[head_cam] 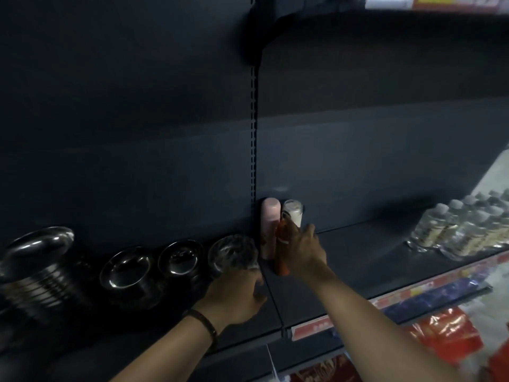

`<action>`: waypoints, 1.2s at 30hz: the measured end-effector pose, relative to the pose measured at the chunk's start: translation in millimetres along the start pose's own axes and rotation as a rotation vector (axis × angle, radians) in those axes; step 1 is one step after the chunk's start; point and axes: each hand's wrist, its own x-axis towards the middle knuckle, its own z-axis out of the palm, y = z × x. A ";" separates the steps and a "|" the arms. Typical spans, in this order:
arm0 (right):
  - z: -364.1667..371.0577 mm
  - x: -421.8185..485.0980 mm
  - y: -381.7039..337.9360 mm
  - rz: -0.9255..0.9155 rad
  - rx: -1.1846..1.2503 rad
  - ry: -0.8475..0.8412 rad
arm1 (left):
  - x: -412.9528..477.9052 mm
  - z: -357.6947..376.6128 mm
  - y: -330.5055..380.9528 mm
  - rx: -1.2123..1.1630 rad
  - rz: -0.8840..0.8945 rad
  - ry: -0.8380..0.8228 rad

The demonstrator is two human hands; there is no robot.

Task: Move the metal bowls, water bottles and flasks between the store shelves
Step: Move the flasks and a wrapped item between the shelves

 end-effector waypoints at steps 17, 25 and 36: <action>42.7 31.2 27.1 -0.080 0.318 0.069 | 13.3 10.6 -21.1 -0.056 -0.097 0.014; -19.0 -2.9 -10.1 -0.266 0.352 0.089 | -35.1 -14.3 -69.5 -0.121 -0.124 0.078; -41.8 -86.9 -225.8 -0.519 0.375 -0.185 | -157.3 -98.6 -178.0 -0.411 -0.184 0.187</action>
